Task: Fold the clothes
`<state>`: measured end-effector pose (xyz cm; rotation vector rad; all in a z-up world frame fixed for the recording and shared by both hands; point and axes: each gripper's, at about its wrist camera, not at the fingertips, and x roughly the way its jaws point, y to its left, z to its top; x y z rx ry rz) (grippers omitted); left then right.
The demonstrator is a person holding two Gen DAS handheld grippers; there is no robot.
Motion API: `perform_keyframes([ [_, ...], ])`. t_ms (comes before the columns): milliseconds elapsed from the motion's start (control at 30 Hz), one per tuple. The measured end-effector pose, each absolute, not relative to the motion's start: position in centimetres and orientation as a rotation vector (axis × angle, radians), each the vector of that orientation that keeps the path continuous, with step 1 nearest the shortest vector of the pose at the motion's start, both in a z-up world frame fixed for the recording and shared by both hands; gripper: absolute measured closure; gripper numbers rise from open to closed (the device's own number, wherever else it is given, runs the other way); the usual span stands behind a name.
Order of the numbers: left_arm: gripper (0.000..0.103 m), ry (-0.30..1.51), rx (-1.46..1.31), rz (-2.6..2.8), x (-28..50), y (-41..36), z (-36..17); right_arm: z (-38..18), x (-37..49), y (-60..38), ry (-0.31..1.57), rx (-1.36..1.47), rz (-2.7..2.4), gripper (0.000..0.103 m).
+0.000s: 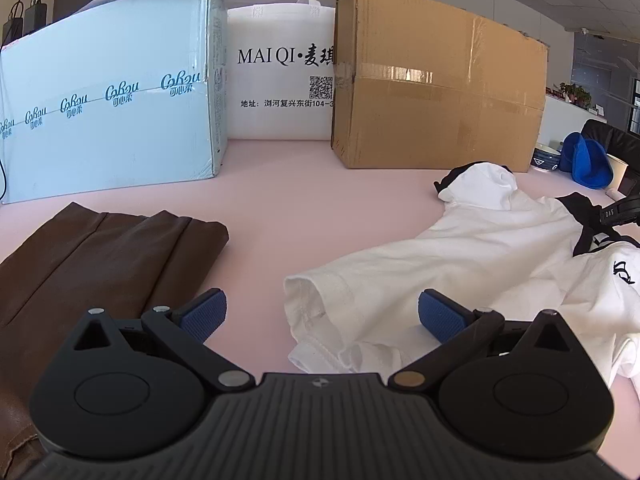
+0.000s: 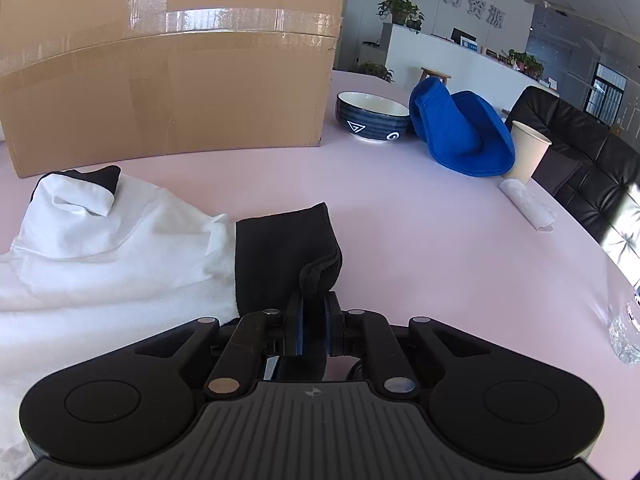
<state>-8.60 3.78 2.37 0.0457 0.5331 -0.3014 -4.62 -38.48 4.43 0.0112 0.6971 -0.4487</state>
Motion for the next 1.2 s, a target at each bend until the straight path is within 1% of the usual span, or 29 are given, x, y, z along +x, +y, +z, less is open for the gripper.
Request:
perform_keyframes([
  [367, 0.0, 0.588, -0.002, -0.243, -8.0, 5.1, 1.6, 4.1, -4.0, -37.8, 0.702, -0.031, -0.454, 0.094],
  [467, 0.0, 0.612, -0.014, -0.231, -7.8, 5.4, 1.3, 4.2, -4.2, -38.0, 0.696, -0.026, -0.444, 0.09],
  [500, 0.0, 0.62, -0.017, -0.227, -7.7, 5.4, 1.2, 4.3, -4.3, -38.2, 0.692, -0.025, -0.442, 0.082],
  [533, 0.0, 0.627, -0.02, -0.22, -7.6, 5.5, 1.1, 4.3, -4.4, -38.2, 0.686, -0.031, -0.449, 0.069],
  [567, 0.0, 0.63, -0.025, -0.212, -7.6, 5.6, 1.1, 4.3, -4.5, -38.3, 0.679, -0.04, -0.46, 0.062],
  [600, 0.0, 0.626, -0.036, -0.2, -7.6, 5.8, 1.1, 4.3, -4.7, -38.4, 0.671, -0.046, -0.468, 0.052],
  [667, 0.0, 0.62, -0.058, -0.176, -7.7, 6.2, 1.1, 4.3, -5.0, -38.6, 0.653, -0.047, -0.478, 0.043],
  [733, 0.0, 0.628, -0.091, -0.172, -7.6, 6.7, 1.1, 4.6, -5.4, -38.9, 0.633, -0.026, -0.475, 0.022],
  [867, 0.0, 0.636, -0.118, -0.172, -7.5, 7.0, 1.1, 6.1, -6.8, -39.1, 0.582, 0.068, -0.425, 0.02],
  [967, 0.0, 0.609, -0.127, -0.171, -7.9, 7.1, 1.3, 8.0, -9.0, -37.9, 0.517, 0.14, -0.344, 0.014],
  [1133, 0.0, 0.585, -0.161, -0.188, -8.5, 7.5, 1.6, 10.6, -12.8, -33.6, 0.427, 0.098, -0.264, 0.005],
  [1200, 0.0, 0.568, -0.186, -0.205, -9.0, 7.9, 1.6, 10.7, -14.5, -31.7, 0.402, 0.108, -0.218, 0.004],
])
